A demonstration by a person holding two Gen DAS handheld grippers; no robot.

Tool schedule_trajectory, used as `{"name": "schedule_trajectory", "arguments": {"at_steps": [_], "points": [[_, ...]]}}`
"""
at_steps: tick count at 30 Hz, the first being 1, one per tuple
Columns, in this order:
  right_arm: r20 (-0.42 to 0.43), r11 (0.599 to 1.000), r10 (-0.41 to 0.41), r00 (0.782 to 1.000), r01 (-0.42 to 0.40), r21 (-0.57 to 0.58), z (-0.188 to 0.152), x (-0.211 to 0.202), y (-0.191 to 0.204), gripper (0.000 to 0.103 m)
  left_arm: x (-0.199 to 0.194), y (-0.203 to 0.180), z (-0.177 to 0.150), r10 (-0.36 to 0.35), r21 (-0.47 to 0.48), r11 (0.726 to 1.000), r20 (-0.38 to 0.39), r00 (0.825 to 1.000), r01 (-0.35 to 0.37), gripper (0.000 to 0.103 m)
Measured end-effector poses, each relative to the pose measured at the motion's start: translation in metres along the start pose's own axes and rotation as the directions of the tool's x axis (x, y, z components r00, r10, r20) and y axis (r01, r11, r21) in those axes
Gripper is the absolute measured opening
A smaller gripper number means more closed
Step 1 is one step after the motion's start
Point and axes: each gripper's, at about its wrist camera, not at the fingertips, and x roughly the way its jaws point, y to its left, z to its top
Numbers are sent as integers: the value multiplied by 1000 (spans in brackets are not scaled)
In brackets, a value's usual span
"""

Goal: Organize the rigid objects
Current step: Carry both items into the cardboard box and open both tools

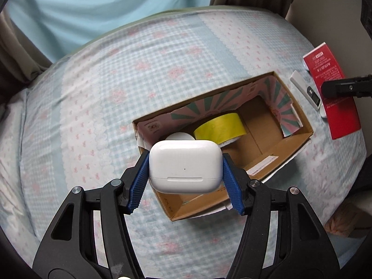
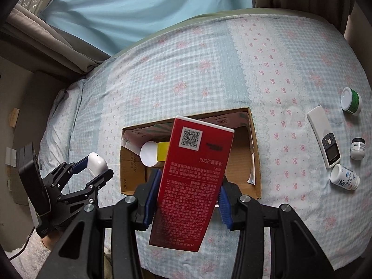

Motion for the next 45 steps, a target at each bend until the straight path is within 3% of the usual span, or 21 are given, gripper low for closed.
{"name": "schedule_trajectory", "arguments": {"at_steps": [6,13,23,27,30,32,33,34,35,36,41,45], "points": [[-65,994,-100,993,96,-59,13,43,-2,42,42,-16,-8,2,126,992,-54,999,5,57],[-96,982,-183,978,177,-70,17,91,-19,42,86,-44,-12,6,201,979,-90,996,12,57],[-124,955,-279,952,262,-141,5,147,-17,41,120,-55,-13,-1,211,977,-123,992,27,57],[-147,933,-326,934,293,-208,1,160,-16,42,121,-58,-16,-21,201,979,-117,993,45,57],[-157,935,-327,932,296,-195,1,163,-18,42,118,-57,-16,-20,185,982,-108,994,40,58],[-168,938,-330,929,303,-169,4,164,-21,43,111,-53,-17,-60,155,985,-96,994,75,101],[-161,936,-334,929,307,-169,5,163,-21,45,105,-50,-18,-69,142,987,-75,995,79,103],[-158,930,-349,924,321,-178,6,161,-20,61,100,-49,-19,-68,133,988,-60,996,76,103],[-148,922,-368,918,338,-190,7,159,-19,97,95,-46,-21,-67,125,990,-50,996,73,103],[-140,920,-369,919,339,-199,6,155,-18,103,91,-43,-24,-60,116,991,-46,997,65,103],[-93,928,-341,936,319,-194,-1,140,-19,103,84,-29,-38,-56,55,997,-84,995,61,103],[-120,942,-308,944,284,-178,-7,133,-20,103,75,-23,-42,-51,10,999,-89,995,52,103]]}}
